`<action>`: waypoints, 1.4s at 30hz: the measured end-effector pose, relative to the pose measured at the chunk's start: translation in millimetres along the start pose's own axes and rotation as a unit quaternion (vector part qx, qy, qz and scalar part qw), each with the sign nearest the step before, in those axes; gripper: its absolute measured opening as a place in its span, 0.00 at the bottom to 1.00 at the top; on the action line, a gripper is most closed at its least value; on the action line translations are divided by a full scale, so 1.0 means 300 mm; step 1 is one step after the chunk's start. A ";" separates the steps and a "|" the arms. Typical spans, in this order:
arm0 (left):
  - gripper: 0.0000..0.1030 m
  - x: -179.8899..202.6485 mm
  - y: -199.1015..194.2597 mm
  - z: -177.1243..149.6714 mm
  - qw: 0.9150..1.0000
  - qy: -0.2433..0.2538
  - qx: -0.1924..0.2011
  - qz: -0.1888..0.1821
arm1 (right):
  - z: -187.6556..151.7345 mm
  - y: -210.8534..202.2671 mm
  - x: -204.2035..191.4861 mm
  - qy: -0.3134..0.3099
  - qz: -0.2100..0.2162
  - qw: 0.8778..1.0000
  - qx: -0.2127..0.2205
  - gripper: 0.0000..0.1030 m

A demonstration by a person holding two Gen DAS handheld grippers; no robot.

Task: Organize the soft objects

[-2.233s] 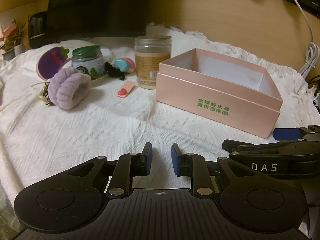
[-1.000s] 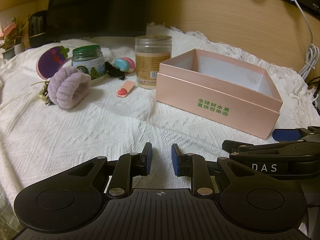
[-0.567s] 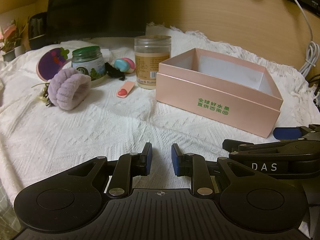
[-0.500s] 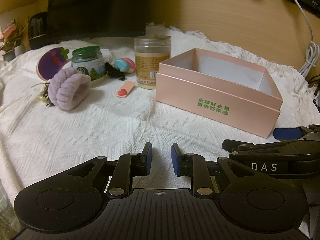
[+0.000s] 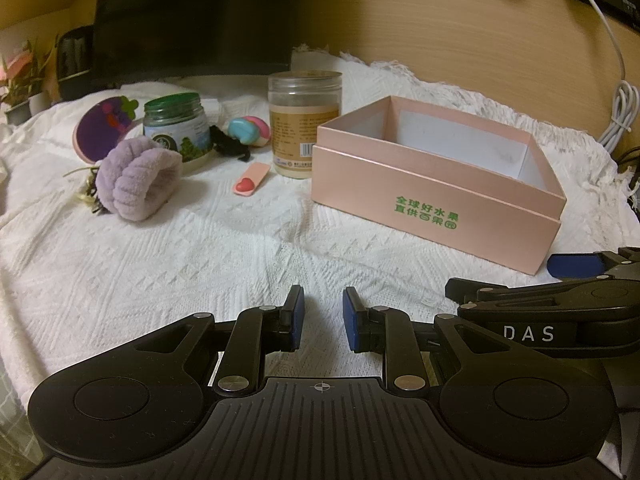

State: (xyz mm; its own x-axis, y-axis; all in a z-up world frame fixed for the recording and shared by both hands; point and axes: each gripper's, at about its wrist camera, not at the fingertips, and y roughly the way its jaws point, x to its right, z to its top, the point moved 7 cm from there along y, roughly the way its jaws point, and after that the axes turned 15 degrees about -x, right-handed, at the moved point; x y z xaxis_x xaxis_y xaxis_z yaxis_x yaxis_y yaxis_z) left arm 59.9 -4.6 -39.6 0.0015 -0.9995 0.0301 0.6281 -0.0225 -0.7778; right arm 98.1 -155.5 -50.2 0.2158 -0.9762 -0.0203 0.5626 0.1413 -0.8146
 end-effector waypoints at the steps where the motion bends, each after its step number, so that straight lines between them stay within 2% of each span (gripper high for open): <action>1: 0.24 0.000 0.000 0.000 1.000 0.000 0.000 0.000 | 0.000 0.000 0.000 0.000 0.000 1.000 0.000 1.00; 10: 0.24 0.003 0.000 0.002 1.000 -0.001 0.000 -0.001 | -0.003 0.001 -0.002 0.000 0.000 1.000 0.000 1.00; 15: 0.24 0.000 -0.004 0.003 1.000 -0.005 0.001 -0.011 | -0.007 0.001 -0.003 0.001 0.002 1.000 0.000 1.00; 16: 0.27 -0.001 -0.004 0.004 1.000 -0.005 0.002 -0.018 | -0.007 0.000 -0.004 0.000 0.004 1.000 -0.003 1.00; 19: 0.28 -0.010 -0.004 0.014 0.999 -0.004 -0.009 -0.038 | 0.009 0.004 -0.002 0.011 0.013 0.999 -0.037 1.00; 22: 0.28 -0.044 -0.008 0.042 0.996 -0.016 -0.029 -0.078 | 0.022 0.003 0.016 0.023 0.028 0.995 -0.088 1.00; 25: 0.28 -0.112 -0.044 0.096 0.994 -0.013 -0.022 -0.102 | 0.014 0.006 0.007 0.012 0.009 0.993 -0.116 1.00; 28: 0.28 -0.246 -0.082 0.177 0.993 -0.019 -0.006 -0.115 | 0.010 0.003 0.003 0.030 -0.006 0.992 -0.126 1.00; 30: 0.28 -0.389 -0.097 0.243 0.994 -0.039 0.012 -0.099 | 0.005 0.005 0.000 0.039 -0.017 0.992 -0.122 1.00; 32: 0.28 -0.533 -0.088 0.307 0.994 -0.057 0.012 -0.089 | 0.000 0.002 -0.002 0.045 -0.023 0.991 -0.121 1.00; 34: 0.28 -0.692 -0.065 0.380 0.992 -0.082 0.005 -0.093 | 0.011 0.005 0.001 0.046 -0.022 0.989 -0.139 1.00; 36: 0.28 -0.845 -0.057 0.469 0.991 -0.096 0.025 -0.090 | 0.029 0.004 0.008 0.063 -0.026 0.983 -0.170 0.97; 37: 0.28 -0.909 -0.056 0.517 0.991 -0.093 0.041 -0.085 | 0.037 -0.007 0.007 0.075 -0.031 0.982 -0.173 0.93; 39: 0.28 -0.993 -0.039 0.602 0.993 -0.069 0.053 -0.084 | 0.071 -0.061 -0.024 0.088 -0.038 0.984 -0.152 0.93; 42: 0.28 -1.029 0.037 0.698 0.995 -0.009 0.034 -0.096 | 0.131 -0.138 -0.122 0.079 -0.055 0.988 -0.117 0.93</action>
State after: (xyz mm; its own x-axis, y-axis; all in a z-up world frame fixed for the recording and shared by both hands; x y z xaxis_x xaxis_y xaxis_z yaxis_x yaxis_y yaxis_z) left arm 229.2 307.9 74.0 -0.1106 -0.9765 0.1852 0.6693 -0.2109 -0.7125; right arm 98.2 -119.0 7.0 0.0251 -0.9997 0.0007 0.3718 0.0086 -0.9283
